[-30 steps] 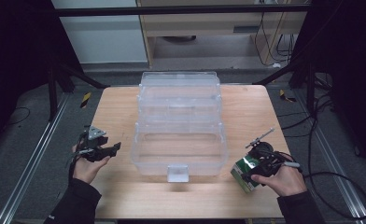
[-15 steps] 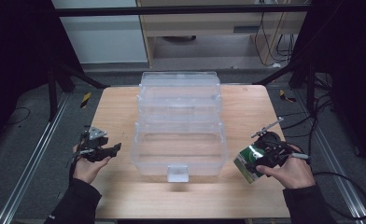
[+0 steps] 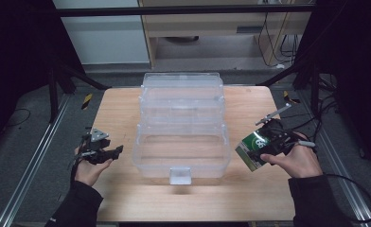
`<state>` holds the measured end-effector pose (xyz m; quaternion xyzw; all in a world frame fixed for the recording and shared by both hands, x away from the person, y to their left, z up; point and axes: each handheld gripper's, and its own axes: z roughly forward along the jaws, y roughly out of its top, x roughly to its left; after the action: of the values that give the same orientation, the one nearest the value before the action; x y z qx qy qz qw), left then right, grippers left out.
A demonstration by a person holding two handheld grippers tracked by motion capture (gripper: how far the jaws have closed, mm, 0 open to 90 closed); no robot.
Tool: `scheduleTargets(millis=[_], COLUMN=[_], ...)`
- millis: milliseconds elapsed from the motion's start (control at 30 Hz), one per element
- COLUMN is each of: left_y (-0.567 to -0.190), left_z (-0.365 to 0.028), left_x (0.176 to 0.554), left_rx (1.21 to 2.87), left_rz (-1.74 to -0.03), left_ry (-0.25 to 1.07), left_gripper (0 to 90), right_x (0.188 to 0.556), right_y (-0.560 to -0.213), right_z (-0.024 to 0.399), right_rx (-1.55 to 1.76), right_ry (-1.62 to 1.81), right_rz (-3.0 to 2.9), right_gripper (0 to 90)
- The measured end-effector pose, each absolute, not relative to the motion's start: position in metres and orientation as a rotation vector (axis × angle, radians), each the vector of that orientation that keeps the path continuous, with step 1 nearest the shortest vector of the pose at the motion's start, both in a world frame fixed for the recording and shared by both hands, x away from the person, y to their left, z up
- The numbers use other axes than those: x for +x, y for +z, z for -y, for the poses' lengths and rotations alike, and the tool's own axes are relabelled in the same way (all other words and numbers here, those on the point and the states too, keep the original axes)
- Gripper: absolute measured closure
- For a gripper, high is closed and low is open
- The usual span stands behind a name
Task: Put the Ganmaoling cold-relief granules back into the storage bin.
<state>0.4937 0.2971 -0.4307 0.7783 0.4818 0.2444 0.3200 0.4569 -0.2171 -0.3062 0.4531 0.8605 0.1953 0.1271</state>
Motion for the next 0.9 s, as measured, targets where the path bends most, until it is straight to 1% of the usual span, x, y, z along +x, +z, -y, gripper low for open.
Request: scheduleTargets(millis=[600,900], left_y=[-0.431,-0.43], left_z=[-0.297,-0.297], left_x=[0.494,0.494], left_rx=[2.044,2.046], left_rz=[-1.263,-1.263], left_ry=[0.641,0.642], left_gripper=[39.6,39.6], right_x=[0.486,0.5], right_y=[-0.282,-0.28], right_z=[0.19,0.175], right_rx=[1.103,0.989], right_ry=[0.617,0.668], right_rz=[-2.573,-2.67], right_gripper=[17.3,17.2])
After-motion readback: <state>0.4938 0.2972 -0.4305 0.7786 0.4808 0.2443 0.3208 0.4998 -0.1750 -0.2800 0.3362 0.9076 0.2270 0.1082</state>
